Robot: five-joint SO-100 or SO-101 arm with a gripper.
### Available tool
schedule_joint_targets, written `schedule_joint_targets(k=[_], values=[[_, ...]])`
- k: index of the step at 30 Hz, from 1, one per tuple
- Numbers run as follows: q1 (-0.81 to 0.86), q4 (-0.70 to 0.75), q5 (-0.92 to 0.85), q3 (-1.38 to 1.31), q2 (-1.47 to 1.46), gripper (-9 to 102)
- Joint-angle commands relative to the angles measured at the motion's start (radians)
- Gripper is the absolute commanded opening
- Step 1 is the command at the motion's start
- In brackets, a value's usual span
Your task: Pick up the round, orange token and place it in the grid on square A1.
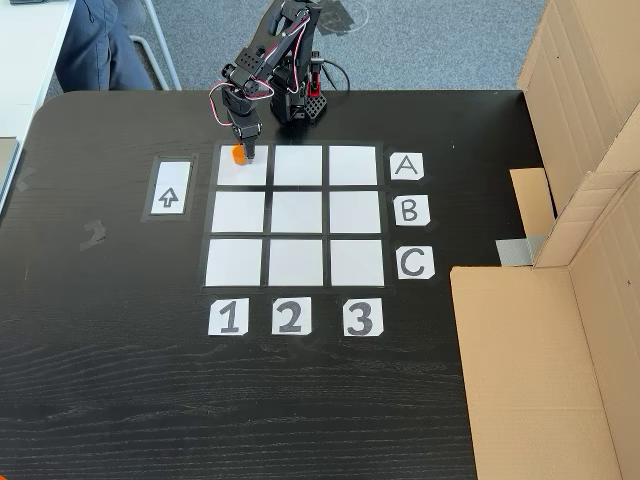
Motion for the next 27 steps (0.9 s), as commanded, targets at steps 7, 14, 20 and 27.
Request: schedule_joint_targets(k=[7, 14, 20, 27], values=[[0.006, -0.012, -0.009, -0.003, -0.005, 8], [0.006, -0.018, -0.009, -0.003, -0.008, 15], [0.002, -0.020, -0.011, 0.002, -0.012, 21], [-0.002, -0.031, -0.014, 0.009, -0.018, 26]])
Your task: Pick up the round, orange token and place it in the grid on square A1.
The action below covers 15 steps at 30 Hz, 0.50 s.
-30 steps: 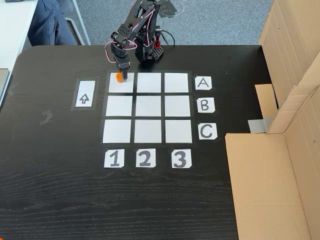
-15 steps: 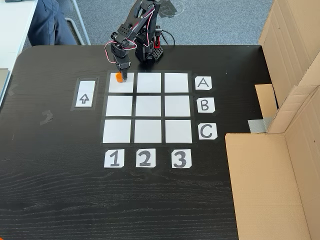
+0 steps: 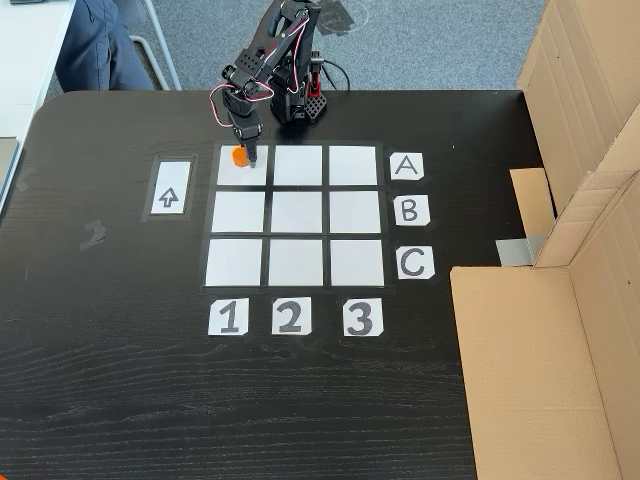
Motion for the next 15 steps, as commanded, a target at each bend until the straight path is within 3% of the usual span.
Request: schedule_joint_targets(k=[1, 15], values=[[-0.002, -0.014, -0.006, -0.003, -0.002, 27], [0.018, -0.081, -0.009, -0.051, -0.011, 31]])
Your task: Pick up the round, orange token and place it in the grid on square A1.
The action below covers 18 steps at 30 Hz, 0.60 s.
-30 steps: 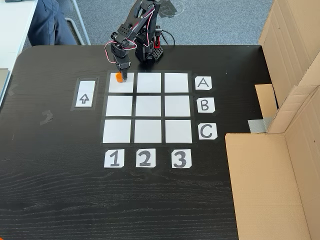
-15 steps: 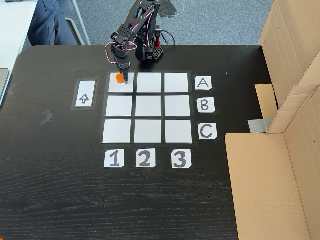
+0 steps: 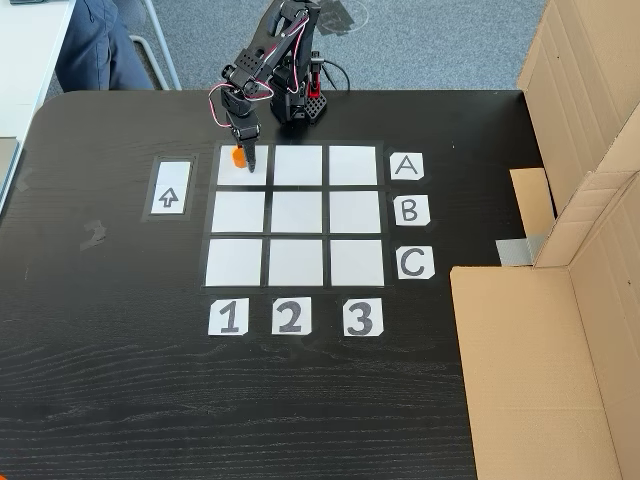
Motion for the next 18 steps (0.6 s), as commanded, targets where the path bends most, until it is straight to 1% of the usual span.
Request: schedule_joint_targets(k=[1, 5, 11, 18], values=[[0.025, -0.052, -0.009, -0.035, -0.006, 31], [0.046, -0.123, -0.011, -0.043, -0.009, 31], [0.071, -0.126, -0.012, -0.092, -0.005, 31], [0.133, -0.126, -0.012, -0.218, 0.025, 32]])
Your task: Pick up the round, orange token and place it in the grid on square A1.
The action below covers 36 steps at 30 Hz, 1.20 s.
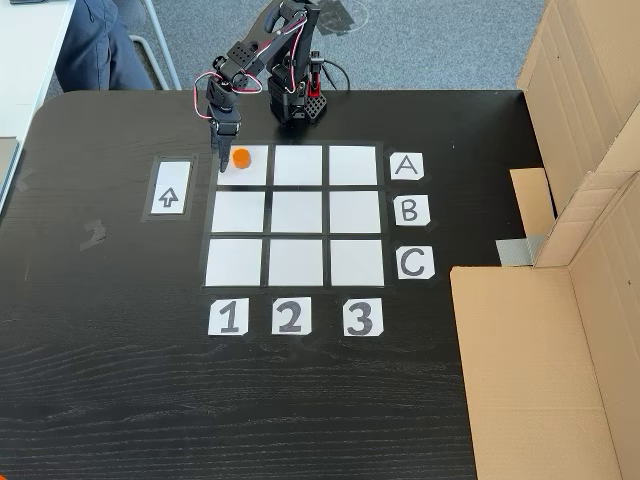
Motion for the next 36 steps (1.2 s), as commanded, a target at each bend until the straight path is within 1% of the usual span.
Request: schedule_joint_targets(k=[1, 9, 16, 25, 30, 36], values=[[0.032, -0.009, -0.005, -0.084, 0.040, 32], [0.107, 0.020, -0.025, -0.212, 0.152, 32], [0.236, 0.052, -0.089, -0.281, 0.287, 32], [0.433, 0.067, -0.140, -0.281, 0.463, 32], [0.565, 0.138, -0.190, -0.261, 0.586, 32], [0.707, 0.150, -0.213, -0.126, 0.788, 32]])
